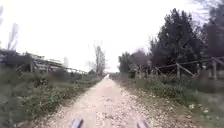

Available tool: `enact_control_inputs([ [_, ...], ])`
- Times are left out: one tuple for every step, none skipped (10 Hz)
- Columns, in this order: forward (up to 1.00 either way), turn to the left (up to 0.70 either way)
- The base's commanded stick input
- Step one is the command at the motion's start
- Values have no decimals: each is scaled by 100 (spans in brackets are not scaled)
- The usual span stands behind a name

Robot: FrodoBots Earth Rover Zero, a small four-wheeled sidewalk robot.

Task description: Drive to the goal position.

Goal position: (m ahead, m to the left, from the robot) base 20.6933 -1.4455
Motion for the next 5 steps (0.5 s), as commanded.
enact_control_inputs([
  [70,0],
  [70,0],
  [70,0],
  [70,0],
  [70,0],
])
